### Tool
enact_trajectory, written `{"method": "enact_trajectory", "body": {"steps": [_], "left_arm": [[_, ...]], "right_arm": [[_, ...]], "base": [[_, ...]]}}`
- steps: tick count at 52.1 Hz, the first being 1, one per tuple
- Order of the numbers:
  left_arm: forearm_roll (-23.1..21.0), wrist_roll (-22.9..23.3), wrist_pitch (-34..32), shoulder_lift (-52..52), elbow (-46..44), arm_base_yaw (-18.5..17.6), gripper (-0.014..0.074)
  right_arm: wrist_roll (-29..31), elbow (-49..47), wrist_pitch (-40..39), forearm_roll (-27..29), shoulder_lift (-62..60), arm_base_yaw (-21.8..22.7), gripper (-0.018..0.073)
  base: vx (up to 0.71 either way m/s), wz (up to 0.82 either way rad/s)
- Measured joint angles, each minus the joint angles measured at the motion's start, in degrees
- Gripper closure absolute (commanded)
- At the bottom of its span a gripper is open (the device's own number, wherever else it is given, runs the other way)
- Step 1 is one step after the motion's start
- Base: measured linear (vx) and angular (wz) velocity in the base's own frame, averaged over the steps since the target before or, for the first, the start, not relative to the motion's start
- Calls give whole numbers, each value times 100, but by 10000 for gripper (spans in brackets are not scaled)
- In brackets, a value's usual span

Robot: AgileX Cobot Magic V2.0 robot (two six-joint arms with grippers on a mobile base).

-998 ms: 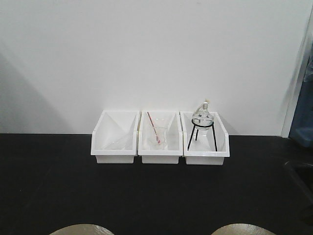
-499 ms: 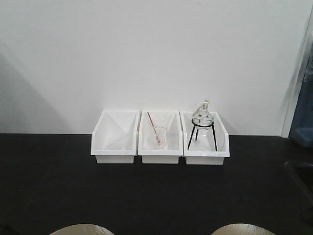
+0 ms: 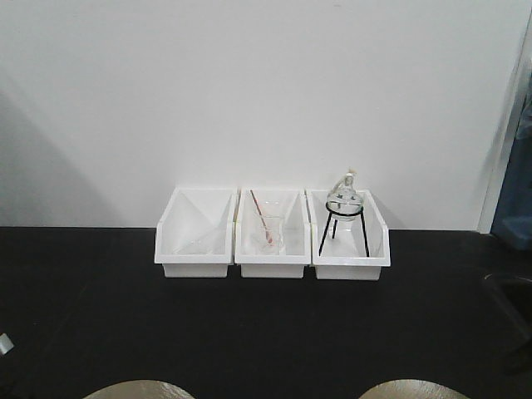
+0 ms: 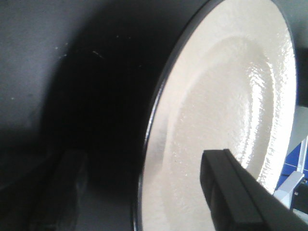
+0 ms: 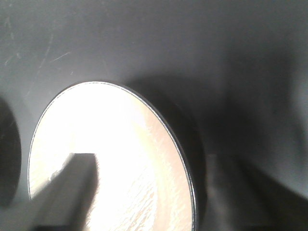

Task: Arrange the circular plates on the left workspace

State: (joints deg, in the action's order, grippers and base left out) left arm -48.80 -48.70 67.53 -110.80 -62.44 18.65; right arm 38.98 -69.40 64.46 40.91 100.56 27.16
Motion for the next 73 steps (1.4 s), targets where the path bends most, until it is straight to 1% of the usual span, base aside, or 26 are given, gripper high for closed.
{"method": "enact_trajectory", "body": {"steps": [8,15,21,23,25,28,35,39,40,41,44,45,46,52,58,62,68,73], "left_arm": [[-255,-4,0,-151,-2,0,55],[-360,-4,-11,-263,-2,-117,159],[-366,-11,-11,-319,-2,-284,319],[-366,-17,-20,-333,-6,-339,389],[-357,-17,-49,-340,-6,-395,496],[-420,-27,41,-353,-6,-453,603],[-742,-27,112,-348,-12,-560,605],[-996,-27,112,-348,-12,-568,604],[-1154,-27,112,-348,-12,-568,603],[-1197,-27,112,-348,-12,-568,604],[-1565,-61,82,-348,-12,-568,602],[-1712,-89,23,-348,-12,-573,602],[-1753,-106,-23,-348,-12,-572,601],[-2516,-220,-287,-396,-12,-574,600],[-2934,-279,-389,-413,-185,-692,600],[-3062,-296,-365,-479,-449,-850,600],[-3086,-271,-338,-630,-839,-1121,600],[-3082,-134,-355,-784,-1192,-1315,600]], "right_arm": [[-5,0,-59,0,0,0,-59],[-11,0,-93,0,0,0,-39],[-17,0,-97,0,0,0,-33],[-17,0,-97,0,0,0,-33],[-17,0,-97,0,0,0,-33],[-17,0,-103,0,0,0,-33],[-17,0,-140,-12,0,0,-33],[-17,0,-145,-12,0,0,-33],[-17,0,-145,-12,0,0,-33],[-17,0,-145,-12,0,0,-33],[-17,0,-145,-17,0,0,-33],[-17,0,-145,-18,0,0,-33],[-17,0,-145,-33,0,0,-33],[-85,0,-139,-124,18,0,-33],[-324,0,-103,-289,133,0,-33],[-410,0,-12,-413,304,0,-33],[-453,0,72,-495,520,0,-33],[-453,0,96,-522,596,0,-33]], "base": [[0,0],[0,0],[0,0],[0,0],[0,0],[0,0],[0,0],[0,0],[0,0],[0,0],[0,0],[0,0],[0,0],[0,0],[0,0],[0,0],[0,0],[0,0]]}}
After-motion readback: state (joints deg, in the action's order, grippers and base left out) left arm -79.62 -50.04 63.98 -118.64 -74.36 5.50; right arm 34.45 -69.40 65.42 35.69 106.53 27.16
